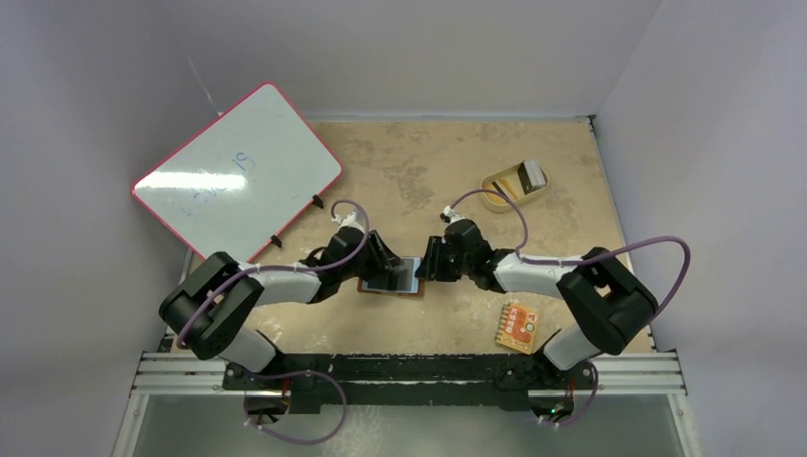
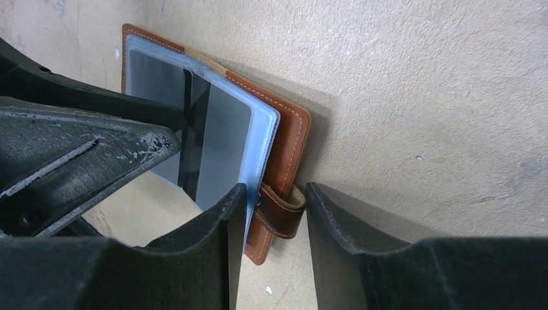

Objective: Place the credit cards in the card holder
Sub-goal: Insert the credit card into the card holder.

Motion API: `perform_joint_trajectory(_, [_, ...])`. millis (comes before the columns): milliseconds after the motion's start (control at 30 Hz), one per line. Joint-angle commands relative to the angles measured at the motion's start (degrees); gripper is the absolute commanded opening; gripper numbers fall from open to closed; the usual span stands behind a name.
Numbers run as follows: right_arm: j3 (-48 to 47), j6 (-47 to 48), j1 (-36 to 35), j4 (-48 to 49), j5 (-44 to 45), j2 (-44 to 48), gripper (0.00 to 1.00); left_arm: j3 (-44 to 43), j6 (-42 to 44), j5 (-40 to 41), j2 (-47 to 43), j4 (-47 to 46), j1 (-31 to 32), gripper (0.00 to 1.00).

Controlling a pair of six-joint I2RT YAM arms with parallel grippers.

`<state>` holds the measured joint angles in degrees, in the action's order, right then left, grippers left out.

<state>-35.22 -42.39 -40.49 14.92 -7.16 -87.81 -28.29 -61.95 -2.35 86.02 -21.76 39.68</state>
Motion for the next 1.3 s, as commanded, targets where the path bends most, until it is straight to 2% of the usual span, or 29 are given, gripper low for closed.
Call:
perform_joint_trajectory(0, [0.5,1.3,-0.1,0.2,0.2,-1.1,0.41,-0.7,-0.1,-1.8,1.1,-1.4,0.6,0.43])
perform_joint_trajectory(267, [0.7,1.1,-0.2,2.8,1.0,-1.4,0.41,-0.6,-2.9,-4.6,2.9,-4.8,1.0,0.43])
perform_joint_trajectory(767, [2.1,1.5,-0.2,6.1,-1.5,-0.1,0.41,-1.9,-3.7,-6.3,0.8,-7.1,1.0,0.45])
perform_joint_trajectory(1067, [1.6,3.9,-0.2,4.3,-2.9,2.7,0.44,-2.0,-0.2,-4.5,-3.0,1.7,-0.3,0.45])
perform_joint_trajectory(1267, [-1.0,3.6,-2.6,3.1,-4.7,-0.6,0.44,-3.3,4.7,-1.8,-7.9,12.1,-2.8,0.47])
